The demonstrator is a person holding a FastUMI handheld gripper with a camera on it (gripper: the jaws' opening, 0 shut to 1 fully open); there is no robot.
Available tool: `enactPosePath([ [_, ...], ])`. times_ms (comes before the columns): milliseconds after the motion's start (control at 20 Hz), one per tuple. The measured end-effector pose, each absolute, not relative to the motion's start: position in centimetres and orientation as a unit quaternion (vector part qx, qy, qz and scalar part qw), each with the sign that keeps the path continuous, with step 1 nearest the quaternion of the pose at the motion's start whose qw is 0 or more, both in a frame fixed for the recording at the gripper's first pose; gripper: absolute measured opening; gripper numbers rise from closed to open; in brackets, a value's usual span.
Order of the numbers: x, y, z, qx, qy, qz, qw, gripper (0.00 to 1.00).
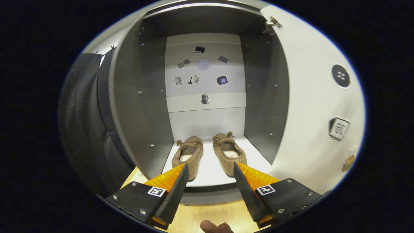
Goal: Open the shoe cabinet door, grab the shoes and put them into the shoe cabinet, then close the shoe cabinet door.
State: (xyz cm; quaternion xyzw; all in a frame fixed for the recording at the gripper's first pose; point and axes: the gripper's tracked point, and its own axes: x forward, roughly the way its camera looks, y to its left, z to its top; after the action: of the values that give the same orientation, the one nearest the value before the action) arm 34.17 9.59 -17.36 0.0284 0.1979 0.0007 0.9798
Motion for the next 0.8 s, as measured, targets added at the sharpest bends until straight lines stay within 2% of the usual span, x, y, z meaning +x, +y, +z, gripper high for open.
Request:
enactPosePath([
  [350,24.6,7.7,-14.6,-0.001,0.187,0.000,0.982,0.91],
  [800,11.7,-0.6,-11.6,0.008,0.156,0.057,0.986,0.91],
])
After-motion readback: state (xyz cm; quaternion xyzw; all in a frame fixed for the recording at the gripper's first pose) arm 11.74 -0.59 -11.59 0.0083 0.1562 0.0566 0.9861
